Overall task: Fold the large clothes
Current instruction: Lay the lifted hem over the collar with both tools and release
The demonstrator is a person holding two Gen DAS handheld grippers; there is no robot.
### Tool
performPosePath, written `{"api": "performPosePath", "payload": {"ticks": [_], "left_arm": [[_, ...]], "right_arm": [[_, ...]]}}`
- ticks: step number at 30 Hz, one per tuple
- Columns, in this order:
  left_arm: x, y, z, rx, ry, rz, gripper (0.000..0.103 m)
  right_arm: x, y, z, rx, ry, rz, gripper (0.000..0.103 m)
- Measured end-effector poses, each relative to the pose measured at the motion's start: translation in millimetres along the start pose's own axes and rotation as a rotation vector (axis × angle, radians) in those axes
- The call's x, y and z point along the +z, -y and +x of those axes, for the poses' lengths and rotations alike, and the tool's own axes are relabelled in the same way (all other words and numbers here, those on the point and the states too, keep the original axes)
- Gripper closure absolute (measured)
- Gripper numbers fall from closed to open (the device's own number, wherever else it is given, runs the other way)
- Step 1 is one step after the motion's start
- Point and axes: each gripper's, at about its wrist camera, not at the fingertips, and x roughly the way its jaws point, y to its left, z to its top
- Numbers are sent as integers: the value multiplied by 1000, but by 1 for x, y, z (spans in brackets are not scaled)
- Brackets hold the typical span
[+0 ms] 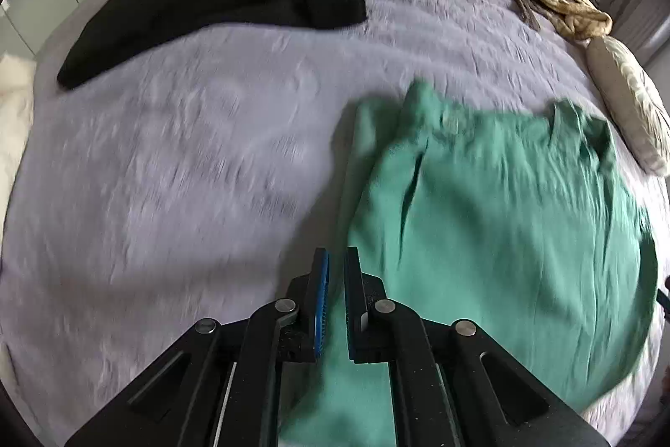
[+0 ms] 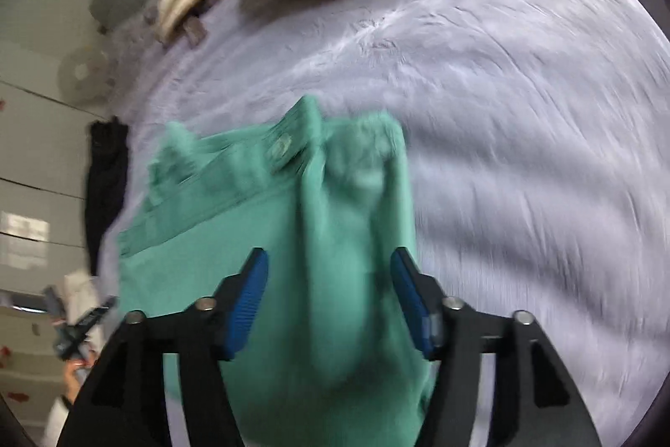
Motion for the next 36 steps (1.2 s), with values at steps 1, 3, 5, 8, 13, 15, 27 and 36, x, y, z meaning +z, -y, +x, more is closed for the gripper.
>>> {"api": "performPosePath", "payload": {"ticks": [1,3,5,8,13,15,27,36], "left_arm": [[-10,-4,-2,-6,-13,-4,95],[-25,-9,-4,-24,-28,-13,95],[-39,-14,-8,-32,-29,-26,95],[-53,-16,-14,-30,-27,-46,16],[-67,-10,-21,37,23,-8,1],[-66,-7,-16,40,22,7,1],[-88,-21,9,-64,-35,26,91],[-121,-44,4,50,-78,-12,90]], "right_arm": [[-16,1,-11,28,-7,13,37],[-45,8,-25,52,-23,38,37],[-80,16,-32,66,-57,86,37],[-121,31,-33,69,-107,159,37],[-159,49,-25,87,-123,279,37],[-160,50,-23,98,-101,303,34],[-130,48,-15,19,-22,327,100],[-144,68,8,-14,-92,350,98]]}}
